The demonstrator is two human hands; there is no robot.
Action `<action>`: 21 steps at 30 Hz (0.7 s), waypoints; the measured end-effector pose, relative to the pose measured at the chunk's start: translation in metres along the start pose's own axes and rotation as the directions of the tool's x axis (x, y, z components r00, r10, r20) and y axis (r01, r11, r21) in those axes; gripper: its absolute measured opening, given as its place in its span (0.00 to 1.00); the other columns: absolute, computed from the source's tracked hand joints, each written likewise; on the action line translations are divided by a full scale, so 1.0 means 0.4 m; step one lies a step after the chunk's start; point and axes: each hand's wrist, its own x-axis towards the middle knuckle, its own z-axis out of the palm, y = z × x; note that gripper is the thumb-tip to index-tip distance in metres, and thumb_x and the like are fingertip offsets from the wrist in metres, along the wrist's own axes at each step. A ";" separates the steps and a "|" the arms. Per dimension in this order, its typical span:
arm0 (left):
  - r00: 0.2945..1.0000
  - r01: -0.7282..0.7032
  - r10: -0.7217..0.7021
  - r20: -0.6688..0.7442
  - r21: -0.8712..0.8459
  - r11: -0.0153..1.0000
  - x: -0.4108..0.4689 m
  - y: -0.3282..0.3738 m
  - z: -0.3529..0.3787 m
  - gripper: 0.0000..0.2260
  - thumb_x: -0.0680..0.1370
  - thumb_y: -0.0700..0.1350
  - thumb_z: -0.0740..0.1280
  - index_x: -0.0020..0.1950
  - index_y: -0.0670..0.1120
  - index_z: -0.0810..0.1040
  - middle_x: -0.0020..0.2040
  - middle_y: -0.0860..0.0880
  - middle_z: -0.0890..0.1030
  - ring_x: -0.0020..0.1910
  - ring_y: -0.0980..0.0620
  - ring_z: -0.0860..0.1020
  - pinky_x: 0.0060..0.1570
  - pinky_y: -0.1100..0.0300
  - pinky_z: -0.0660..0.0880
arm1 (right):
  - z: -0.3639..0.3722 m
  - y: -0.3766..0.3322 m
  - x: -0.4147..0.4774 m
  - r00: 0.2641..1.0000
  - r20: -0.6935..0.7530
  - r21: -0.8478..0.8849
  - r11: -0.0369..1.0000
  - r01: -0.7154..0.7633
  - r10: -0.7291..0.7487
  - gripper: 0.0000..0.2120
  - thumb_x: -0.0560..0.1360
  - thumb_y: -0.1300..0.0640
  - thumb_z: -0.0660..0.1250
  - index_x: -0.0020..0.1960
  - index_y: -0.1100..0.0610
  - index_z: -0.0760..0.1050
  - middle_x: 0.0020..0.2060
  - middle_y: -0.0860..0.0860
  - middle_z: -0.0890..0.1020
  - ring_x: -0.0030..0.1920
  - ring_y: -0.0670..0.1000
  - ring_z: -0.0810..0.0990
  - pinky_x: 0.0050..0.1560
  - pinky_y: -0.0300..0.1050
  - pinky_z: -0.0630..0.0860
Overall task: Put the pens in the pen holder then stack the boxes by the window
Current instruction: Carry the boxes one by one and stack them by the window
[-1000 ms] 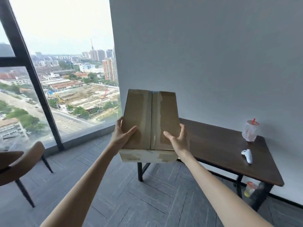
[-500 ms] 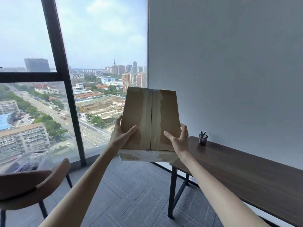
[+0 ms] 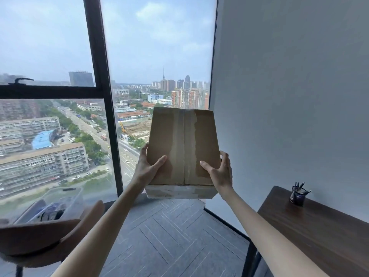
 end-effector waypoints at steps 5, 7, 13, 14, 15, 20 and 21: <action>1.000 -0.008 0.009 -0.028 0.034 0.999 0.240 -0.077 0.030 0.35 0.74 0.48 0.73 0.75 0.54 0.58 0.62 0.49 0.75 0.60 0.47 0.77 0.59 0.48 0.78 | 0.138 0.057 0.239 1.000 0.009 0.035 0.999 0.002 -0.003 0.33 0.70 0.44 0.71 0.70 0.46 0.60 0.72 0.48 0.66 0.71 0.55 0.65 0.68 0.58 0.65; 0.999 -0.006 0.009 -0.040 0.061 0.998 0.328 -0.117 0.033 0.34 0.73 0.49 0.73 0.74 0.54 0.59 0.62 0.49 0.76 0.60 0.47 0.78 0.59 0.47 0.77 | 0.195 0.081 0.326 1.000 0.024 0.049 0.999 -0.014 0.013 0.33 0.70 0.44 0.71 0.70 0.45 0.60 0.72 0.48 0.66 0.71 0.55 0.65 0.69 0.59 0.64; 0.992 0.000 0.014 -0.121 0.111 0.994 0.564 -0.224 0.021 0.34 0.74 0.47 0.73 0.75 0.52 0.59 0.60 0.50 0.76 0.57 0.50 0.78 0.58 0.54 0.77 | 0.380 0.125 0.556 0.998 0.058 0.065 0.998 -0.003 0.000 0.32 0.69 0.46 0.72 0.69 0.47 0.62 0.71 0.48 0.67 0.70 0.54 0.65 0.66 0.54 0.64; 0.993 0.004 0.010 -0.120 0.112 0.994 0.604 -0.247 0.018 0.34 0.74 0.47 0.73 0.75 0.52 0.59 0.60 0.50 0.76 0.56 0.51 0.78 0.58 0.54 0.77 | 0.409 0.134 0.589 0.998 0.065 0.063 0.998 -0.004 0.000 0.32 0.70 0.46 0.72 0.69 0.47 0.62 0.71 0.48 0.67 0.70 0.55 0.65 0.65 0.53 0.64; 0.993 0.010 0.003 -0.116 0.110 0.994 0.646 -0.273 0.015 0.34 0.74 0.48 0.73 0.75 0.52 0.59 0.61 0.49 0.76 0.57 0.51 0.78 0.59 0.53 0.77 | 0.439 0.145 0.624 0.998 0.069 0.065 0.998 -0.010 0.005 0.32 0.70 0.46 0.72 0.69 0.46 0.62 0.71 0.48 0.66 0.70 0.55 0.65 0.64 0.52 0.64; 0.996 0.050 -0.045 -0.071 0.064 0.997 0.891 -0.409 0.012 0.33 0.74 0.49 0.73 0.74 0.56 0.59 0.63 0.47 0.76 0.58 0.49 0.79 0.59 0.48 0.77 | 0.601 0.208 0.829 0.998 0.060 0.066 0.998 -0.025 0.021 0.32 0.69 0.46 0.72 0.69 0.45 0.62 0.71 0.48 0.66 0.71 0.54 0.64 0.66 0.53 0.64; 0.997 0.053 -0.049 -0.065 0.060 0.997 0.946 -0.436 0.010 0.33 0.74 0.48 0.73 0.74 0.55 0.58 0.63 0.47 0.76 0.58 0.49 0.79 0.59 0.50 0.77 | 0.637 0.219 0.873 0.998 0.050 0.060 0.998 -0.028 0.025 0.33 0.69 0.46 0.72 0.69 0.46 0.62 0.71 0.48 0.66 0.71 0.54 0.64 0.66 0.53 0.64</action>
